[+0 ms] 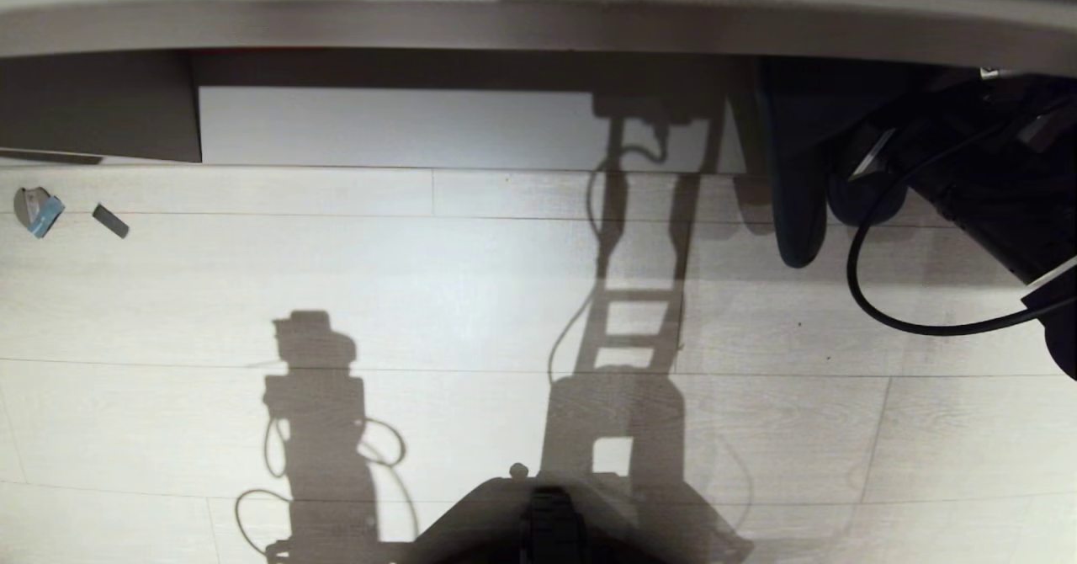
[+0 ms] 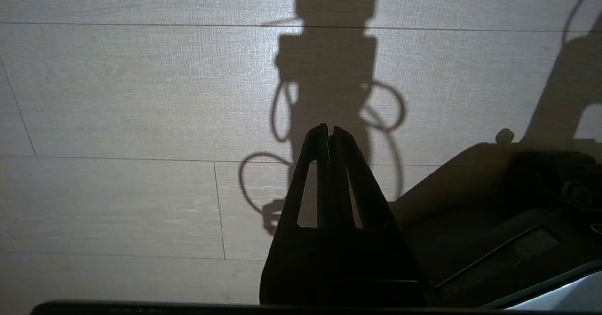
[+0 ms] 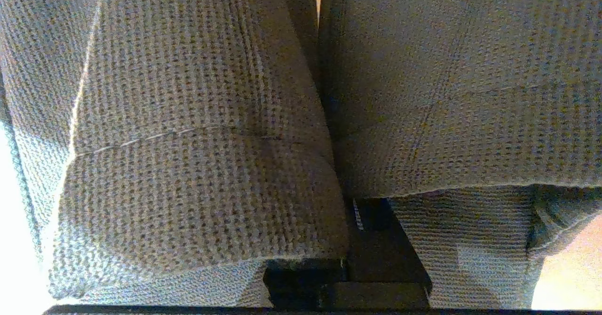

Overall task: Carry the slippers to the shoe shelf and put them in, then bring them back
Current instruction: Place the slippers into the shoe cabinet

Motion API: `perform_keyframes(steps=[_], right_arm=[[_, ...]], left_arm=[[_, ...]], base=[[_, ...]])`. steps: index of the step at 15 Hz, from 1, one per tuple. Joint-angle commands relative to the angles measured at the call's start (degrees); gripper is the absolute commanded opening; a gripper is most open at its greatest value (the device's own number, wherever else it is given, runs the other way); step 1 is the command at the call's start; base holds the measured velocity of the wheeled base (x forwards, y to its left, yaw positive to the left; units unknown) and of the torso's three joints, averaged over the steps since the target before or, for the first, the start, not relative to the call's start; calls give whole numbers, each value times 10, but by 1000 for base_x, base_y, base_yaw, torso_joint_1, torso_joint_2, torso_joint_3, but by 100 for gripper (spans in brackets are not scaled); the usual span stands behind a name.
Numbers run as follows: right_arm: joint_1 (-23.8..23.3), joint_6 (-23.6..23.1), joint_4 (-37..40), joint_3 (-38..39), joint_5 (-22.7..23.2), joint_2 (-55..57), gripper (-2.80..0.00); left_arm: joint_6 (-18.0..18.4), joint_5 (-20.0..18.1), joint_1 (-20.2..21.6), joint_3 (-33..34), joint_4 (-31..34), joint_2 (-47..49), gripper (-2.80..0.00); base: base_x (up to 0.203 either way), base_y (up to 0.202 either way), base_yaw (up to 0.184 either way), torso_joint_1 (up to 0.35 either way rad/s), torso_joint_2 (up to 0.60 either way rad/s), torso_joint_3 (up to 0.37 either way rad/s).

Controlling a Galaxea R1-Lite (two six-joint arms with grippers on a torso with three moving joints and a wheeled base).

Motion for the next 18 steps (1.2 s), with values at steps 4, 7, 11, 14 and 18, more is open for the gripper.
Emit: perform_keyframes(steps=[4, 7, 11, 14, 18], right_arm=[[0, -16, -5, 0, -3, -9, -280], [0, -15, -13, -6, -3, -10, -280], [0, -14, -28, -6, -8, -9, -280], [-1, -14, -28, -7, -9, -9, -280], [-7, -13, -29, -13, -8, -8, -280]], left_arm=[[0, 0, 0, 0, 0, 0, -280], [0, 0, 0, 0, 0, 0, -280], [-1, 0, 0, 0, 0, 0, -280], [0, 0, 0, 0, 0, 0, -280], [0, 0, 0, 0, 0, 0, -280]], base=[[0, 0, 0, 0, 0, 0], [0, 0, 0, 0, 0, 0], [0, 0, 0, 0, 0, 0], [-65, 0, 1, 3, 1, 0], [-92, 0, 4, 1, 2, 0]])
